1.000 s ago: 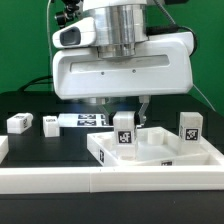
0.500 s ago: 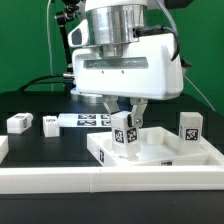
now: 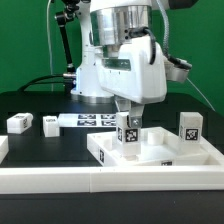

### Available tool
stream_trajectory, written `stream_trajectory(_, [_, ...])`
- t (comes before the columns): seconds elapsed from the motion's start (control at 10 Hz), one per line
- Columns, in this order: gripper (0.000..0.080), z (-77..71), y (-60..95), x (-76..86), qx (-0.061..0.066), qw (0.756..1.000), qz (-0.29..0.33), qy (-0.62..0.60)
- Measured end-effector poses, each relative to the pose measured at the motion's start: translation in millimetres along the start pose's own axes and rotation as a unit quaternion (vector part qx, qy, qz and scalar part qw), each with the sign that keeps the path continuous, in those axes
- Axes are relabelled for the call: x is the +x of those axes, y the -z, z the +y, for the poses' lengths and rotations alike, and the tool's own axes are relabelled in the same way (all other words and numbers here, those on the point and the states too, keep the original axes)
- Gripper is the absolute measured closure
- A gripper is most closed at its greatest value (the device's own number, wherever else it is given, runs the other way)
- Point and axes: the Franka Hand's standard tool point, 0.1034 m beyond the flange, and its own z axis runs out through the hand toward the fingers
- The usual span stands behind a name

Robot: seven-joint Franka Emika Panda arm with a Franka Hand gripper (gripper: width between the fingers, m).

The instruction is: Assemble square table

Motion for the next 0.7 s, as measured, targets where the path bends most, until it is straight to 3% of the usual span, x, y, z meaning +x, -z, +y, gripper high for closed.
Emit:
stream_trajectory(0.4, [0.0509, -0.4, -0.4, 0.2, 0.004, 0.997, -0.006, -0.073])
stream_trajectory(0.5, [0.0413, -0.4, -0.6, -0.2, 0.004, 0.998, -0.006, -0.061])
stream_trajectory(0.6, [0.0233, -0.2, -0.5, -0.1, 0.002, 0.999, -0.007, -0.042])
stream_trajectory(0.7, [0.0233, -0.9, 0.2, 0.0, 0.002, 0.999, -0.007, -0.031])
